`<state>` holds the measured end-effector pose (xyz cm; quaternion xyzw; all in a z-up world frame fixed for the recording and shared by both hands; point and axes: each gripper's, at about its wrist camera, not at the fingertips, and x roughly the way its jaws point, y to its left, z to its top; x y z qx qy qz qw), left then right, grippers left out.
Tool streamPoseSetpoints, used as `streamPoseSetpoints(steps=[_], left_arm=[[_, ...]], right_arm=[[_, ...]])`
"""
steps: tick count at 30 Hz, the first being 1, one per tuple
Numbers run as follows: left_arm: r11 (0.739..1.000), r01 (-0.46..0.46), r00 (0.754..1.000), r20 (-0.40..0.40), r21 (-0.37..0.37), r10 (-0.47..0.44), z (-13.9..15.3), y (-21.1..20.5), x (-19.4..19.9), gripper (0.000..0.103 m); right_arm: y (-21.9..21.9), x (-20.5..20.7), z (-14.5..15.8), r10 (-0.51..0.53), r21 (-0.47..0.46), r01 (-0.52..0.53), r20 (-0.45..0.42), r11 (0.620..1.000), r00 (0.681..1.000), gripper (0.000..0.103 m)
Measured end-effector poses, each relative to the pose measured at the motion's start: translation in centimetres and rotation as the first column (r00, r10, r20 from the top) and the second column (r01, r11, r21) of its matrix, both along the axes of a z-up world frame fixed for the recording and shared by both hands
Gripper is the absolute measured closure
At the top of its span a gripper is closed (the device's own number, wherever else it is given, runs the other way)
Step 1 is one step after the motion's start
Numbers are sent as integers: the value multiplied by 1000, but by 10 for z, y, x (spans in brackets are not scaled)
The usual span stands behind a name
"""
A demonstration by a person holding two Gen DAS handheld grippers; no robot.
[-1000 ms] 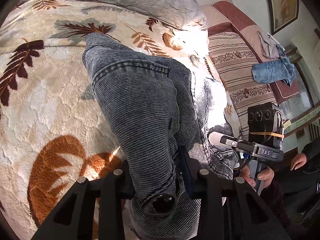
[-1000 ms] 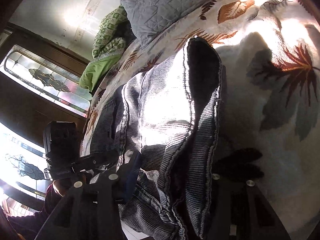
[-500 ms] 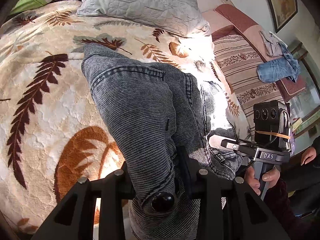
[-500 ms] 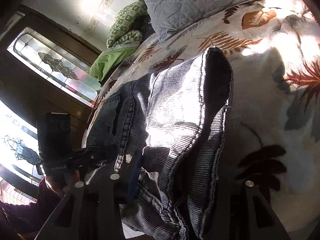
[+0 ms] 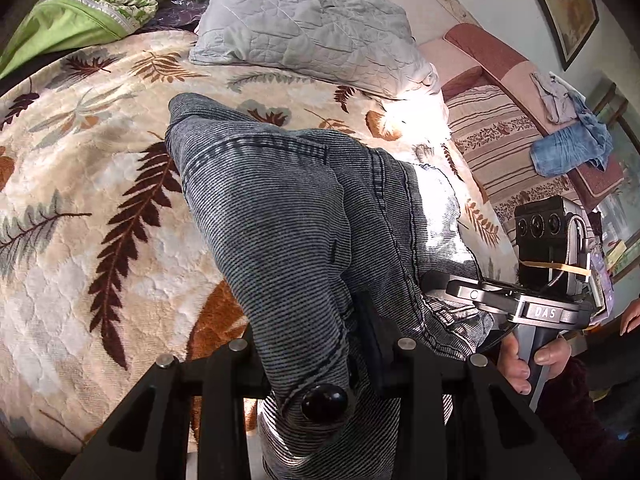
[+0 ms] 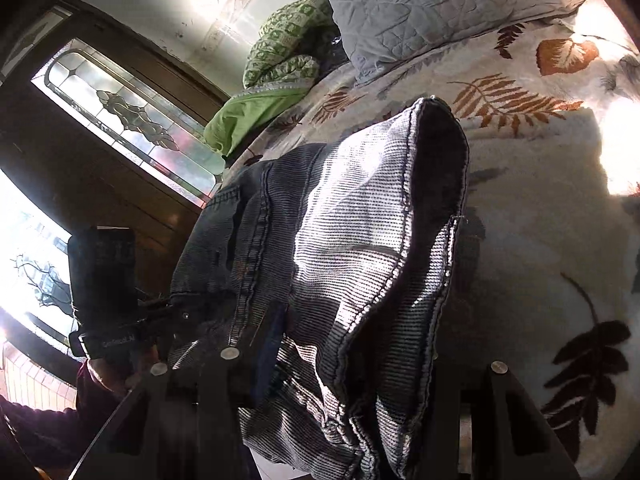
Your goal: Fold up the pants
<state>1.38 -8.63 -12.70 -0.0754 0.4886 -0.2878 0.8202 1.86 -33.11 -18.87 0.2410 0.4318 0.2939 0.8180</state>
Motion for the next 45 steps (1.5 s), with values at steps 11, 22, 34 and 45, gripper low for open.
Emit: streamPoseSetpoints(steps=[11, 22, 34, 45], left_arm=[[998, -22, 997, 78, 62, 17, 13, 1, 0, 67], [985, -47, 975, 224, 165, 9, 45, -10, 11, 67], [972, -84, 942, 336, 219, 6, 64, -26, 55, 67], [957, -137, 940, 338, 257, 44, 38, -40, 126, 67]], right_arm=[[7, 2, 3, 3, 6, -3, 22, 1000, 1000, 54], [12, 17, 22, -25, 23, 23, 88, 999, 996, 54], [6, 62, 44, -95, 53, 88, 160, 995, 982, 55], [1, 127, 36, -171, 47, 166, 144, 985, 975, 55]])
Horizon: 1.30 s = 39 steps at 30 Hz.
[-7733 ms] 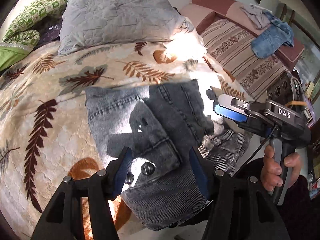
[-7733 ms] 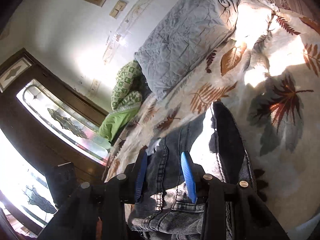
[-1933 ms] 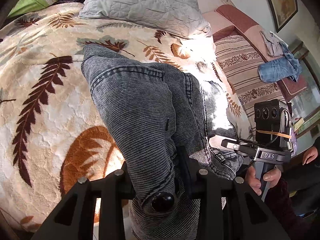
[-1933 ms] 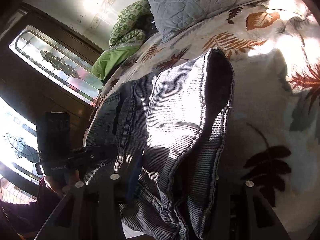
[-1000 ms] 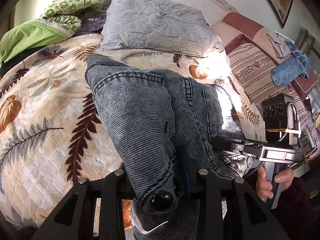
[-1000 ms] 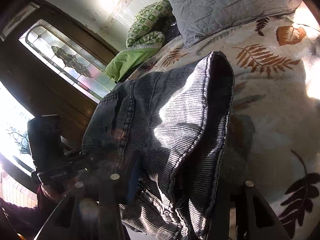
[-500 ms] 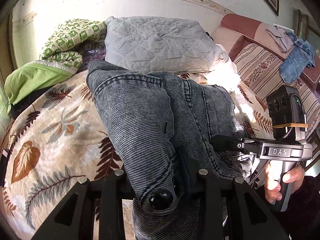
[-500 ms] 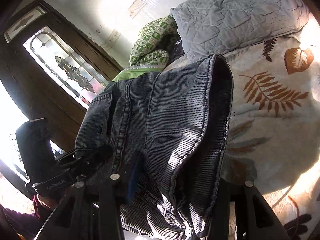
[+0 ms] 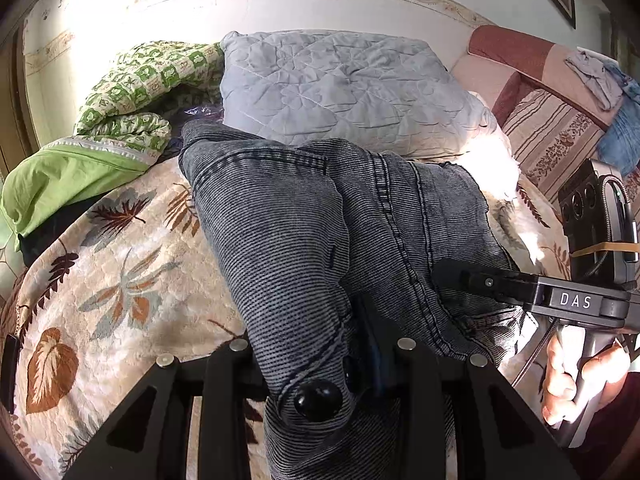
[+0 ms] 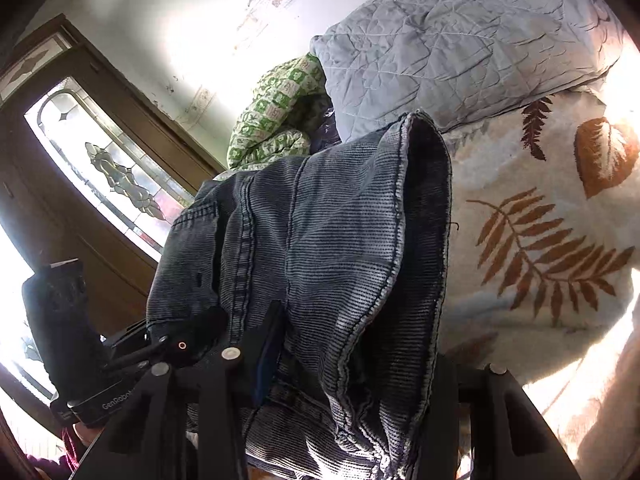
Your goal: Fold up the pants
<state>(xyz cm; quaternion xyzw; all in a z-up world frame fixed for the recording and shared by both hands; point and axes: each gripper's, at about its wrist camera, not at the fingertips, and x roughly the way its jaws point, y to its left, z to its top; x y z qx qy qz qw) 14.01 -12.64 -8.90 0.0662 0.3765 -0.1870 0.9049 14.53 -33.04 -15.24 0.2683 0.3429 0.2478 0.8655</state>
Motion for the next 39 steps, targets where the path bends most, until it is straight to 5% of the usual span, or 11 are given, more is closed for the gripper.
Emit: streamPoseSetpoints(steps=[10, 17, 21, 26, 39], left_arm=[[997, -76, 991, -110, 21, 78, -63, -1, 59, 66], [989, -125, 988, -82, 83, 132, -74, 3, 67, 40], [980, -156, 986, -43, 126, 163, -53, 6, 54, 36], [959, -216, 970, 153, 183, 189, -4, 10, 6, 26], [943, -317, 854, 461, 97, 240, 127, 40, -132, 6]], right_arm=[[-3, 60, -35, -51, -53, 46, -94, 998, 994, 55], [-2, 75, -53, -114, -155, 90, -146, 984, 983, 49], [-6, 63, -42, -156, -175, 131, -136, 976, 978, 48], [-11, 18, -4, -232, -240, 221, -17, 945, 973, 48], [24, -132, 118, -257, -319, 339, 272, 885, 927, 44]])
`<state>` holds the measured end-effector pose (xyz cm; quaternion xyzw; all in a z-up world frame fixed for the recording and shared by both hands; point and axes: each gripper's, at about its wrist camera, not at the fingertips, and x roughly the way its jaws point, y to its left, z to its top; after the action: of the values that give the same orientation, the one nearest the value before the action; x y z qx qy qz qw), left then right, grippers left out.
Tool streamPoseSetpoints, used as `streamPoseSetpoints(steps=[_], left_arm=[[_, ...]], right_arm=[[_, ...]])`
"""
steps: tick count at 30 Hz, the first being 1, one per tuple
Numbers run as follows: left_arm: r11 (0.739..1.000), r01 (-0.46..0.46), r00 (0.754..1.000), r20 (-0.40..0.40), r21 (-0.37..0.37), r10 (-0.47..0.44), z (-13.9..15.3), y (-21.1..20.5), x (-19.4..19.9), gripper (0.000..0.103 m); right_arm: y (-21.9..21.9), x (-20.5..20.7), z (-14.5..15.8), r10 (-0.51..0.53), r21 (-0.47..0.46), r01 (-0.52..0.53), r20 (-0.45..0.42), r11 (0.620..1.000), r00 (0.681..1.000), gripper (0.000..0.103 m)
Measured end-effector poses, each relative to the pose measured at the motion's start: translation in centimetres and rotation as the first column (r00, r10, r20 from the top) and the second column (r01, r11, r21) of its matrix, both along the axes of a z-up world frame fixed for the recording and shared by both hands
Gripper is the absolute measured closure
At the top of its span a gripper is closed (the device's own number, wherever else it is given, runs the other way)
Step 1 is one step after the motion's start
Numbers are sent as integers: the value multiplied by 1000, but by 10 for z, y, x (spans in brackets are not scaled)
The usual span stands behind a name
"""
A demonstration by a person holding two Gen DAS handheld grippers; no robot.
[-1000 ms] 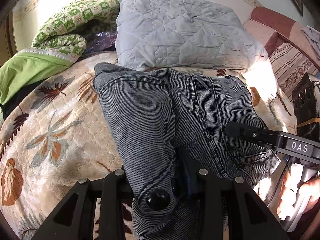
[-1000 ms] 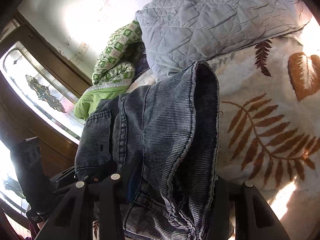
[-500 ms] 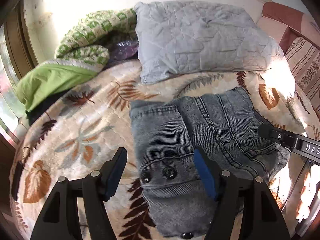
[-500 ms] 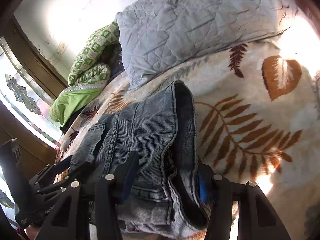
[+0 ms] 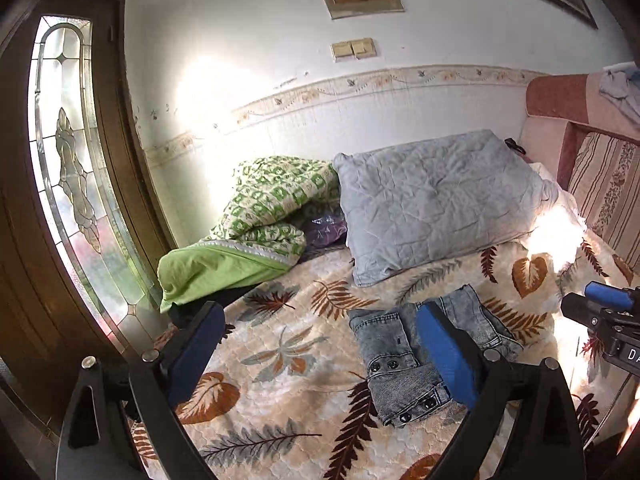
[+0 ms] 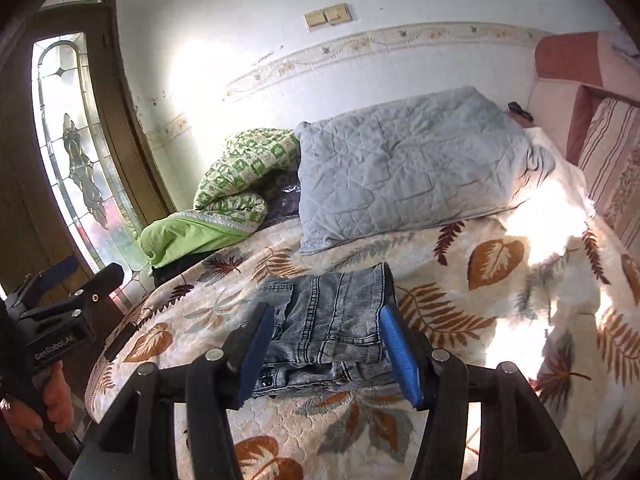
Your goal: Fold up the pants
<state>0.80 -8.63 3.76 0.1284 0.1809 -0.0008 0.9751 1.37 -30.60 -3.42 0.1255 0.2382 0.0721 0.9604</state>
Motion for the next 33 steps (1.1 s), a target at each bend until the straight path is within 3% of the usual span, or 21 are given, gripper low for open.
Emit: streamPoseSetpoints(steps=[8, 16, 33], left_arm=[[998, -15, 999, 49, -65, 18, 41, 24, -54, 4], [994, -48, 995, 81, -98, 56, 58, 42, -80, 2], [989, -74, 991, 105, -125, 87, 69, 60, -101, 1]], right_arm=[[30, -61, 54, -36, -92, 43, 73, 995, 997, 42], [45, -92, 81, -58, -101, 69, 109, 992, 992, 41], [81, -105, 79, -11, -155, 28, 109, 987, 994, 41]])
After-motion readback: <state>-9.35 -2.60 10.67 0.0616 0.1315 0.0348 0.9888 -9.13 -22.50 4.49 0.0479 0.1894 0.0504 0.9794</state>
